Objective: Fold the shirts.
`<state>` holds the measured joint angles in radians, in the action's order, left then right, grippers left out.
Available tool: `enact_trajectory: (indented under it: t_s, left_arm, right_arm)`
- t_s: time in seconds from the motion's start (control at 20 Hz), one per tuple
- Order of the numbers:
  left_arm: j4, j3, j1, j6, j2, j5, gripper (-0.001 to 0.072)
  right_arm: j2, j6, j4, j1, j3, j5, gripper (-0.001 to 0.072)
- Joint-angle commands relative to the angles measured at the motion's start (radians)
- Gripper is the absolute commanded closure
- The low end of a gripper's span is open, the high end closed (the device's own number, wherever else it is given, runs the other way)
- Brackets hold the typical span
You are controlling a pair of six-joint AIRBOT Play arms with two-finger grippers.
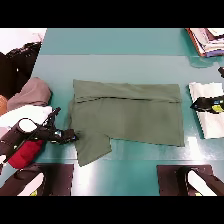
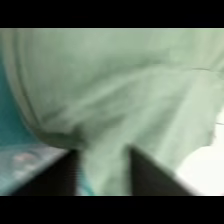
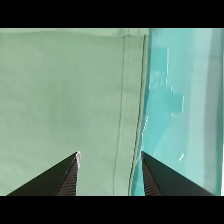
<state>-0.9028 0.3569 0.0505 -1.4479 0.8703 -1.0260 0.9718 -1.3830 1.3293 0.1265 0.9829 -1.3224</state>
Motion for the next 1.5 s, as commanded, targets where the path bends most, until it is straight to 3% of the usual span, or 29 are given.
enact_trajectory:
  t_s: [0.0, 0.2, 0.4, 0.65, 0.9, 1.1, 1.25, 1.45]
  left_arm:
    - [0.030, 0.003, 0.047, -0.012, -0.002, 0.042, 0.0674]
    - [0.025, 0.055, 0.047, 0.035, -0.003, -0.058, 0.0675]
    - [0.025, 0.118, 0.047, 0.042, -0.003, -0.048, 0.0674]
    - [0.025, 0.142, 0.047, 0.042, -0.003, -0.033, 0.0674]
    - [0.024, 0.142, 0.047, 0.042, -0.003, -0.032, 0.0675]
    - [0.020, 0.142, 0.047, 0.042, -0.003, -0.053, 0.0675]
    - [-0.064, 0.177, 0.047, 0.027, -0.020, -0.180, 0.0678]
    - [-0.156, 0.188, 0.047, -0.115, -0.233, -0.298, 0.0677]
  right_arm:
    - [-0.011, 0.000, 0.009, 0.009, -0.017, -0.076, 0.0263]
    - [-0.011, 0.001, 0.009, 0.128, -0.193, -0.144, 0.0261]
    - [0.009, 0.027, -0.003, 0.304, -0.396, -0.121, 0.0261]
    - [0.101, 0.052, -0.084, 0.295, -0.459, -0.059, 0.0264]
    - [0.144, 0.048, -0.104, 0.190, -0.412, 0.003, 0.0377]
    - [0.136, 0.050, -0.097, 0.159, -0.395, -0.005, 0.0691]
    - [0.058, 0.076, -0.095, 0.156, -0.395, -0.070, 0.0693]
    - [-0.159, 0.076, -0.007, 0.186, -0.395, -0.233, 0.0693]
